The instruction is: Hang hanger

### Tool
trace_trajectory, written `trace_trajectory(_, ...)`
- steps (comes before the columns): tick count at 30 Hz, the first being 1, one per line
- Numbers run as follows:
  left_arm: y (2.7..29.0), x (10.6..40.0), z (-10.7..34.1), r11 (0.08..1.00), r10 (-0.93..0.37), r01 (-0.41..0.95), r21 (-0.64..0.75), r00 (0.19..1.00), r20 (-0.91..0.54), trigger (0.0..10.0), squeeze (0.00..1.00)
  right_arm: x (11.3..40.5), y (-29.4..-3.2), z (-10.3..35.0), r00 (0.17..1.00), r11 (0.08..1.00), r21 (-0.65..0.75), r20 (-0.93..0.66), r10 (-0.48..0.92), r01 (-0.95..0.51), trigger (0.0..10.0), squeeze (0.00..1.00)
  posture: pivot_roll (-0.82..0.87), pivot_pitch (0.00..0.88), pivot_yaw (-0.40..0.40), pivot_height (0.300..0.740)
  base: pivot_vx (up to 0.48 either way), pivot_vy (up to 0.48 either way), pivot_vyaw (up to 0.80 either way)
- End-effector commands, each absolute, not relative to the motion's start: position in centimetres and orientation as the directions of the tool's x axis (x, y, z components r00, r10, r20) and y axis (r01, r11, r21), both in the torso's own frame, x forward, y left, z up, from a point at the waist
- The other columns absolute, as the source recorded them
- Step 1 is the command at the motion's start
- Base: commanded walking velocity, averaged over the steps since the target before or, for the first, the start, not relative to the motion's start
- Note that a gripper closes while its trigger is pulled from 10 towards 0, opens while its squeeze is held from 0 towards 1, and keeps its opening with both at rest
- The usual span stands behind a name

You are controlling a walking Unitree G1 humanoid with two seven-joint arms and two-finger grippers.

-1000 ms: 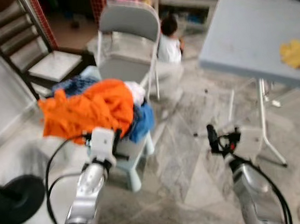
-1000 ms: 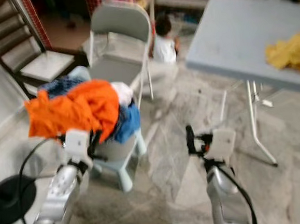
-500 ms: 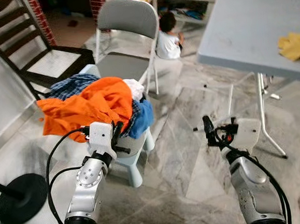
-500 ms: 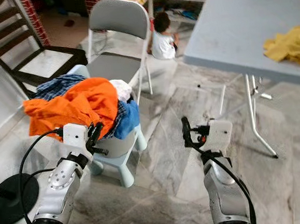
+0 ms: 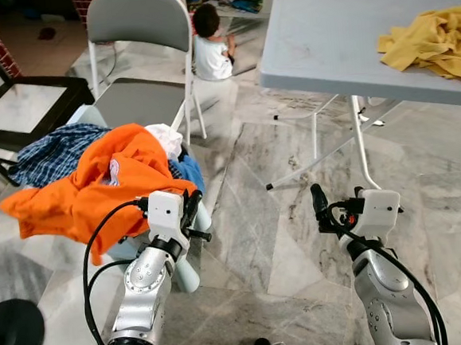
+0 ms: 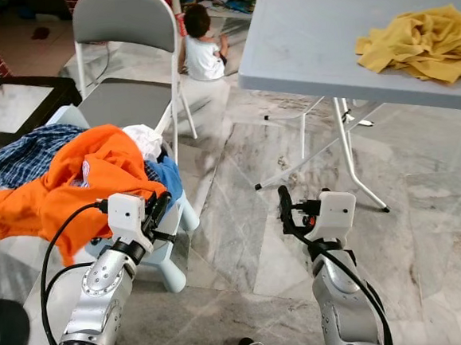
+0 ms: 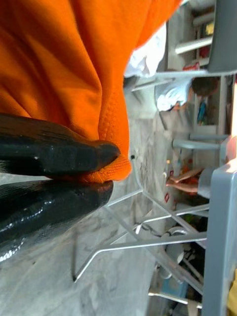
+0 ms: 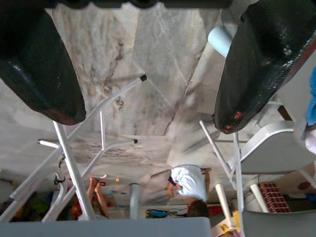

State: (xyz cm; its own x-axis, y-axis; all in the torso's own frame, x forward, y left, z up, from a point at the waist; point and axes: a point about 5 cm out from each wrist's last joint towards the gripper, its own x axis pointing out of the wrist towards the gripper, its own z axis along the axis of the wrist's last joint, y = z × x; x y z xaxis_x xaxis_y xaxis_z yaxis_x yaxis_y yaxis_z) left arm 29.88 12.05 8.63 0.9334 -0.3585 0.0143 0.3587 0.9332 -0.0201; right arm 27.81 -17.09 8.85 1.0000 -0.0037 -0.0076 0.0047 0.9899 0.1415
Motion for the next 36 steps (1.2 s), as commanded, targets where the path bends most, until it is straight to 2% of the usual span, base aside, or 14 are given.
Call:
trace_trajectory(1,11.1,30.2,9.9,0.914,-0.403,0.405,-0.021,0.913,0.056,10.0,0.00,27.7,-17.5,8.8,1.000,0.990,0.140,-0.017,-0.019,0.021,10.0,0.00,-0.07,0.154,0.007,0.740,0.000,0.000,-0.80)
trace_trajectory(6,8.8,30.5,12.8,0.858,-0.511,0.514,0.013,0.848,0.139,10.0,0.00,27.7,-17.4,8.8,1.000,0.989,0.145,-0.017,-0.021,0.023,10.0,0.00,-0.07,0.152,0.014,0.740,0.000,0.000,-0.80)
trace_trajectory(11,7.5,30.7,14.9,0.823,-0.557,0.567,0.000,0.808,0.193,10.0,0.00,27.6,-17.3,8.8,1.000,0.989,0.145,-0.015,-0.025,0.027,10.0,0.00,-0.08,0.150,0.021,0.740,0.000,0.000,-0.80)
trace_trajectory(16,5.0,30.1,17.6,0.732,-0.667,0.679,0.048,0.700,0.256,10.0,0.00,27.4,-17.3,8.7,0.999,0.989,0.143,-0.016,-0.031,0.033,10.0,0.00,-0.08,0.146,0.024,0.740,0.000,0.000,-0.80)
trace_trajectory(24,4.1,30.3,19.3,0.699,-0.696,0.714,0.047,0.662,0.278,10.0,0.00,27.6,-17.4,8.9,0.999,0.990,0.137,-0.007,-0.038,0.039,10.0,0.00,-0.09,0.147,0.024,0.740,0.000,0.000,-0.80)
trace_trajectory(30,4.8,30.8,18.7,0.730,-0.671,0.682,0.055,0.697,0.253,10.0,0.00,27.5,-17.5,9.0,0.999,0.990,0.136,0.000,-0.048,0.047,10.0,0.00,-0.09,0.151,0.025,0.740,0.000,0.000,-0.74)
trace_trajectory(31,5.8,31.1,17.1,0.763,-0.640,0.645,0.046,0.742,0.201,10.0,0.00,27.4,-17.6,9.0,0.999,0.990,0.135,0.000,-0.051,0.050,10.0,0.00,-0.10,0.153,0.023,0.740,0.000,0.000,0.00)
trace_trajectory(32,5.8,31.1,17.1,0.763,-0.640,0.645,0.046,0.742,0.201,10.0,0.00,27.4,-17.6,9.0,0.999,0.990,0.135,0.000,-0.051,0.050,10.0,0.00,-0.10,0.153,0.023,0.740,0.000,0.000,0.00)
trace_trajectory(34,8.2,31.2,13.8,0.823,-0.564,0.568,-0.021,0.820,0.096,10.0,0.00,27.1,-17.7,8.9,0.998,0.989,0.135,-0.003,-0.056,0.056,10.0,0.00,-0.10,0.156,0.023,0.740,0.000,0.000,0.00)
trace_trajectory(36,9.3,31.0,12.1,0.844,-0.534,0.535,-0.035,0.844,0.046,10.0,0.00,27.0,-17.8,8.8,0.998,0.989,0.134,-0.007,-0.059,0.059,10.0,0.00,-0.10,0.159,0.022,0.740,0.000,0.000,0.00)
